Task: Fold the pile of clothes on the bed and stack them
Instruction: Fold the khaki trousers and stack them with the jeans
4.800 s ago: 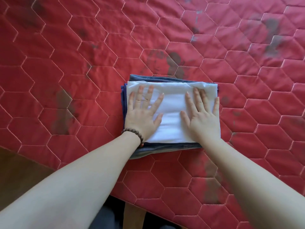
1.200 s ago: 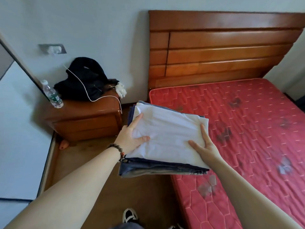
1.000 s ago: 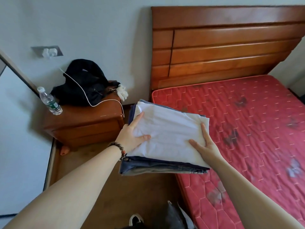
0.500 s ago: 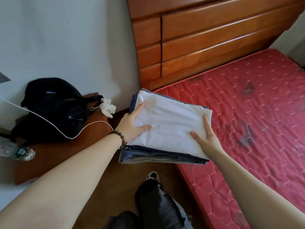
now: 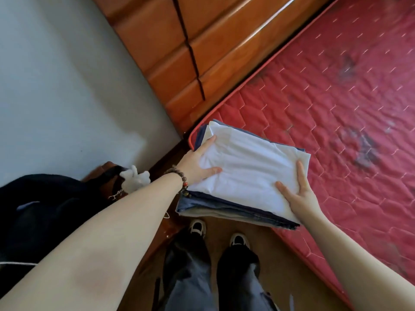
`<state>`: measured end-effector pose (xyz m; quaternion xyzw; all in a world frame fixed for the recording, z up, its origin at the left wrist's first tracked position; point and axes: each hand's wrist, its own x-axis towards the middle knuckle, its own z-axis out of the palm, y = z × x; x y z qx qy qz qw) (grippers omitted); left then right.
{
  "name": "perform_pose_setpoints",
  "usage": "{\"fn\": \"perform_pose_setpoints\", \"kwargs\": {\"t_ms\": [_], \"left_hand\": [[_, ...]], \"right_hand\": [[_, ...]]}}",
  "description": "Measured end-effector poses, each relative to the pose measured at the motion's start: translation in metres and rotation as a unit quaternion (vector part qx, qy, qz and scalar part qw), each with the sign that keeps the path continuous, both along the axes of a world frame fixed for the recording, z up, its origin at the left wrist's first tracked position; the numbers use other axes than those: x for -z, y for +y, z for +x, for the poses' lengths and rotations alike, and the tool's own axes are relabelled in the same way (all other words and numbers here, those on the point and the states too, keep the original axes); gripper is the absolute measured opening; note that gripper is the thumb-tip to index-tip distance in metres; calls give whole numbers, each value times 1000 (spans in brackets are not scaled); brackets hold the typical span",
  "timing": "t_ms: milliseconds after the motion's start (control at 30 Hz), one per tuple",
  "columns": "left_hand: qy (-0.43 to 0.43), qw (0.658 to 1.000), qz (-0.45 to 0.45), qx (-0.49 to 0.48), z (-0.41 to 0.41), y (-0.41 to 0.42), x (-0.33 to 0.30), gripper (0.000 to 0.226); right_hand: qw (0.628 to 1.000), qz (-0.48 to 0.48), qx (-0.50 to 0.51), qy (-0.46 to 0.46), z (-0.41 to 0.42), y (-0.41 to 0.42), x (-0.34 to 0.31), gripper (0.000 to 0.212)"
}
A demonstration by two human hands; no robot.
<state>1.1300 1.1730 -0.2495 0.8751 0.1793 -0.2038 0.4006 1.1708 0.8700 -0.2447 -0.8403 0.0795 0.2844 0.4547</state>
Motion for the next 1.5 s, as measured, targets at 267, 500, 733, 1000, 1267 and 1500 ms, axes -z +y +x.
{"fn": "perform_pose_setpoints", "kwargs": {"t_ms": [267,500,733,1000,1267,1500], "left_hand": [[24,994,-62,85,93,59,104,98],[-8,993,-15,120,173,97,161,96],[25,992,-43,119,169,111,226,87],[-62,983,-130,111,191,114,194,77],[23,990,96,97,184,112,207,64],[-406,860,186,247,173,41,204,37]], "right_hand": [[994,-1,104,-21,23,57,95,86],[984,17,167,-63,59,99,163,87],[989,26,144,-16,62,113,212,82],[976,54,201,-68,52,127,214,83],[986,-36,164,-20,52,138,218,80],[908,-244,-2,-341,72,170,197,67]]}}
